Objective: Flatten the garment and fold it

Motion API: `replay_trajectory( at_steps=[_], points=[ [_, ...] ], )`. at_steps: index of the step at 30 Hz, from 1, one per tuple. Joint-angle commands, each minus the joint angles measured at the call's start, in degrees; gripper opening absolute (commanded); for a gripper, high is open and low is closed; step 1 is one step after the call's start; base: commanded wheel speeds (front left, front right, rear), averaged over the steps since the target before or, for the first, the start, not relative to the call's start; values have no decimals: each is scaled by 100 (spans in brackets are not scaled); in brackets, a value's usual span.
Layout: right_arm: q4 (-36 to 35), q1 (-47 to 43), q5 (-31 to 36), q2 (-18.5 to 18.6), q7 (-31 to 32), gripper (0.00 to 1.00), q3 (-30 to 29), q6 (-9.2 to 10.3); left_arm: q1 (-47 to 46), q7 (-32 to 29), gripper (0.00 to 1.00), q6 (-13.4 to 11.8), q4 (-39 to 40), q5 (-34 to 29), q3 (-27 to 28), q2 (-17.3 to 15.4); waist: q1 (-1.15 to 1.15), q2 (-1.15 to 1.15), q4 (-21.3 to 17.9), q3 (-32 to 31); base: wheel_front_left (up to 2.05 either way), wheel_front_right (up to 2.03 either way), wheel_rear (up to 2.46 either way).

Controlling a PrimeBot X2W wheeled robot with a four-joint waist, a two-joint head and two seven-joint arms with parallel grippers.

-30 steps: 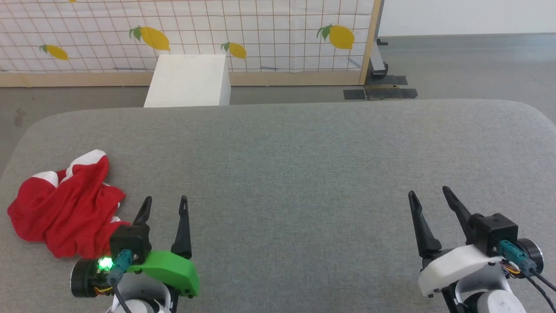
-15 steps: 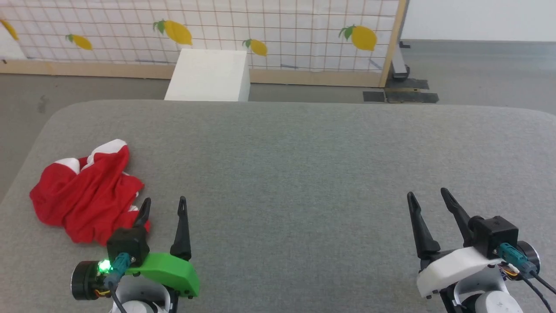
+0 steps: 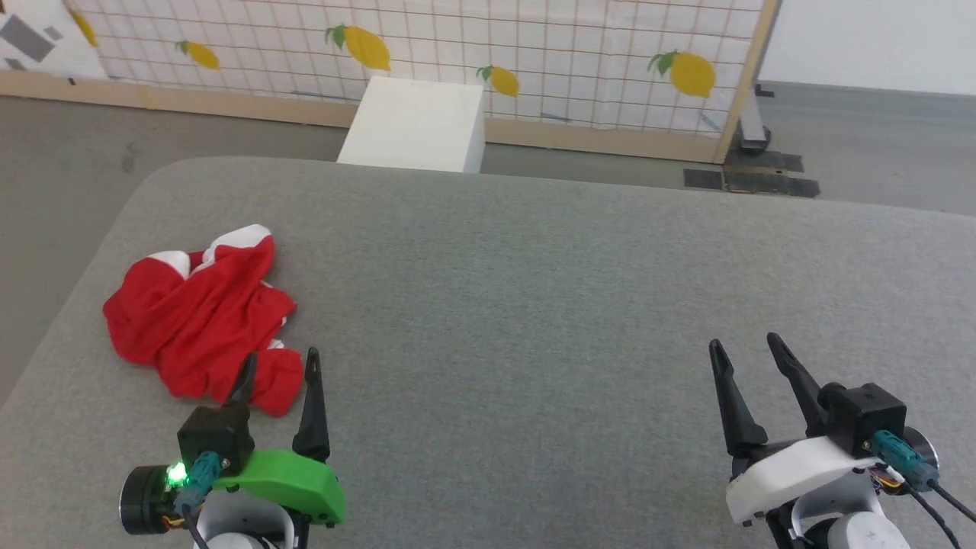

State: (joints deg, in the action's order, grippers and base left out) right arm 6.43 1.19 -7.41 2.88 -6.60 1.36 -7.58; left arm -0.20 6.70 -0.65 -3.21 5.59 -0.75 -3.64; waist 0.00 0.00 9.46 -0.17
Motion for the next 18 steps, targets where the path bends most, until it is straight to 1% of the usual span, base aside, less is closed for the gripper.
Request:
replay_trajectory(
  at_steps=[1,18],
  points=[
    [33,100,-67,0,-61,100,10,4,87,55,100,-47,-19,47,5,-38,0,0,100,2,0,0,0],
    [220,164,-279,0,-263,100,51,5,142,256,100,-105,-66,205,1,-59,0,0,752,9,0,0,0]
  ],
)
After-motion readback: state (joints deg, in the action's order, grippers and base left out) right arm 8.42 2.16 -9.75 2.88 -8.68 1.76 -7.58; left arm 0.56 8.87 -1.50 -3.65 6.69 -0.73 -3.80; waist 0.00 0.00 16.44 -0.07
